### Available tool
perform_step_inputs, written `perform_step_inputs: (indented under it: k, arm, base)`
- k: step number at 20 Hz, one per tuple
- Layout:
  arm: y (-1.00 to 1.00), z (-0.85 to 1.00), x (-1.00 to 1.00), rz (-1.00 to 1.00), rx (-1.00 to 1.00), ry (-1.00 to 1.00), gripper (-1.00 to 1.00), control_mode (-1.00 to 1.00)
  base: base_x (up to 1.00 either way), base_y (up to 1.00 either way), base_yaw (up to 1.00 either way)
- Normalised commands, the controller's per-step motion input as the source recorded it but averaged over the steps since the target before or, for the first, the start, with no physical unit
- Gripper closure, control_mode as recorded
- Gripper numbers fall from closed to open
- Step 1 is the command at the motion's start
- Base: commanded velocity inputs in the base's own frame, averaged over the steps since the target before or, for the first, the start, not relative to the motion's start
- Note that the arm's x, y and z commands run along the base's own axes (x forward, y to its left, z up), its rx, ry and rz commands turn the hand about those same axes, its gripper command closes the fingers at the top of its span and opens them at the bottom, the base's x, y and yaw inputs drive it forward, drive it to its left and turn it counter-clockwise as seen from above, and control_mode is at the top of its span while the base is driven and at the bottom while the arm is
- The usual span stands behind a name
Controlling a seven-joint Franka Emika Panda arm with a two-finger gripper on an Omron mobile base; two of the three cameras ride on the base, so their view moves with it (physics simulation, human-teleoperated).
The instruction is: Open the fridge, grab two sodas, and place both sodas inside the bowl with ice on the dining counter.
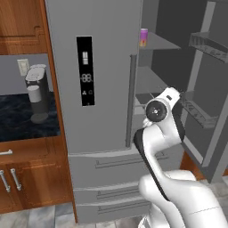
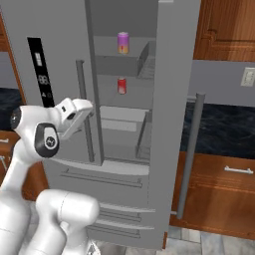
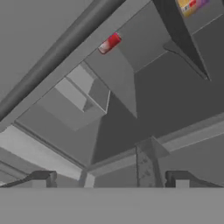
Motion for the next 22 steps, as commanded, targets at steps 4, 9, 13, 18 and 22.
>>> perform_step_inputs:
  k: [4,9,13,18,22]
  arm:
    - [1.00,-0.14,0.27,0.08,0.34,0.00,-1.00,-1.00]
    - [0.57,0.09,0.42,0.01,0.37,0.00,-1.00,-1.00]
    - [0.03,0.45,0.42,-0.08,0.24,0.07,-1.00,-1.00]
    - [0.00,0.37,0.40,-0.16,0.14,0.10,-1.00,-1.00]
    - [0.01,0.24,0.66,-0.16,0.11,0.07,-1.00,-1.00]
  base:
    - [0.00,0.00,0.00]
    - [0.00,0.00,0.00]
    - [0.00,0.00,0.00]
    - [0.00,0.00,0.00]
    - [0.00,0.00,0.00]
